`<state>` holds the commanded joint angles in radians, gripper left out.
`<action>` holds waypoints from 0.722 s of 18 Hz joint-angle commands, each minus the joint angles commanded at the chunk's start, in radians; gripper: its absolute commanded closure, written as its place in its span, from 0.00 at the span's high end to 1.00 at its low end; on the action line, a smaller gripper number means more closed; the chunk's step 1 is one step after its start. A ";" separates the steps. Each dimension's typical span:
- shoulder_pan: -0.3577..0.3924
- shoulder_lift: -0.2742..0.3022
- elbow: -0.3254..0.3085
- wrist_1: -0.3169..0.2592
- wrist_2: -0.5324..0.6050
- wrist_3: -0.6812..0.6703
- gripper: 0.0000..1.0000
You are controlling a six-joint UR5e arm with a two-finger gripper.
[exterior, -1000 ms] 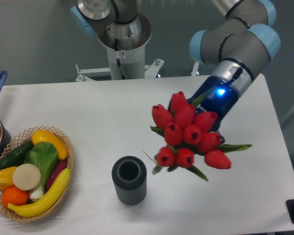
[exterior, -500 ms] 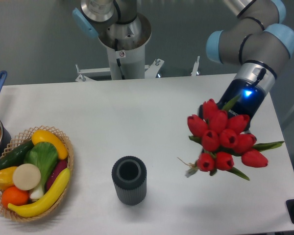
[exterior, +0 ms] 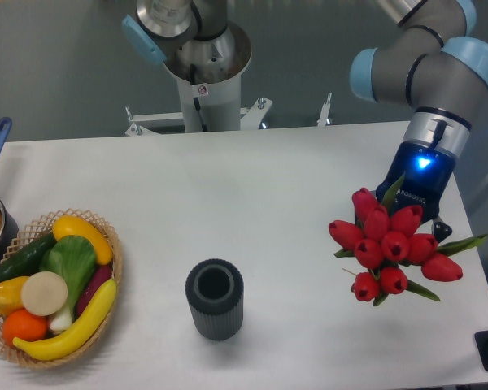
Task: Pick up the flowers from the vase
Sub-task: 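Carry the held tulips away from the vase and hold them raised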
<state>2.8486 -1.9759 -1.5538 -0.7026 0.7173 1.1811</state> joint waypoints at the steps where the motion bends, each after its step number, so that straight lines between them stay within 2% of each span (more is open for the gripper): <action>1: -0.002 0.011 -0.012 0.000 0.054 0.000 0.18; 4: -0.003 0.019 -0.031 0.000 0.135 0.003 0.12; 10: -0.006 0.019 -0.035 -0.003 0.172 0.005 0.08; 13: -0.008 0.020 -0.031 -0.040 0.188 0.005 0.08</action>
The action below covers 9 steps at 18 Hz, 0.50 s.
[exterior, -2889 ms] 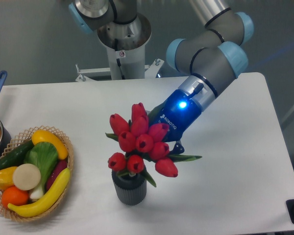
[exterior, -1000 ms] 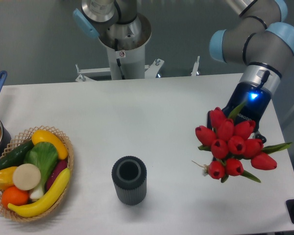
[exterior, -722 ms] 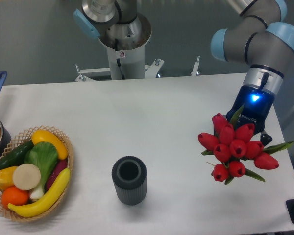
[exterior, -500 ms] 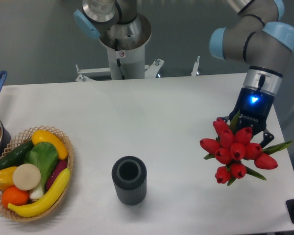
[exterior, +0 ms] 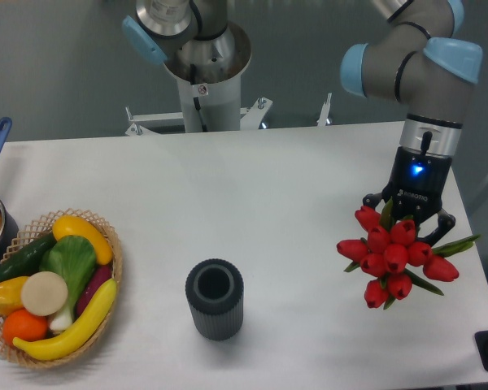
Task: Pick up the flowers from the vase
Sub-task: 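Carry the held tulips away from the vase and hold them raised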
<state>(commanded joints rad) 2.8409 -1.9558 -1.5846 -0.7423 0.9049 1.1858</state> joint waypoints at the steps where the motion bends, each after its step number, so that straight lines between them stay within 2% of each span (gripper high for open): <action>1: -0.002 0.009 0.000 -0.015 0.043 0.000 0.08; 4: -0.037 0.009 0.015 -0.039 0.213 0.003 0.08; 6: -0.051 -0.003 0.035 -0.049 0.250 0.024 0.09; 7: -0.064 -0.009 0.063 -0.110 0.322 0.031 0.09; 9: -0.095 -0.021 0.084 -0.166 0.408 0.063 0.09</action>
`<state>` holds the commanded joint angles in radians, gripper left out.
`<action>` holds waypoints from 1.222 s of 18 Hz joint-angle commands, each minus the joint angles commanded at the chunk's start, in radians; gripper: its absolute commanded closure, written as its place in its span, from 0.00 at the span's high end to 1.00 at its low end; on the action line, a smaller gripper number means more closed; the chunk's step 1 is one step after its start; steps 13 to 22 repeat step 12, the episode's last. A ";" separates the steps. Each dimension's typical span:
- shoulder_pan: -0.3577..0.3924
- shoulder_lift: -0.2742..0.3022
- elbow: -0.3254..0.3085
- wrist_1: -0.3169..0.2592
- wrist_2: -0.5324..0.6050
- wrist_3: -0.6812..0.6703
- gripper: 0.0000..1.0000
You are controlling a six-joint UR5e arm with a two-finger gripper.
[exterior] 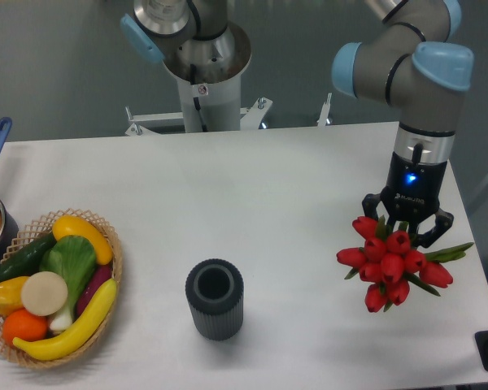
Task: Pick up the flowers from the vase
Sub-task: 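Carry the held tulips away from the vase and hold them raised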
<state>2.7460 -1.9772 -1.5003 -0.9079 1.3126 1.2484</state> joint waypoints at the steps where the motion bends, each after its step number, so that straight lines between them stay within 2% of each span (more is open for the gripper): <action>1: -0.014 -0.002 0.006 -0.011 0.041 0.023 0.09; 5: -0.054 -0.015 0.015 -0.017 0.138 0.031 0.09; 12: -0.066 -0.017 0.029 -0.043 0.169 0.031 0.08; 22: -0.066 -0.017 0.029 -0.043 0.169 0.031 0.08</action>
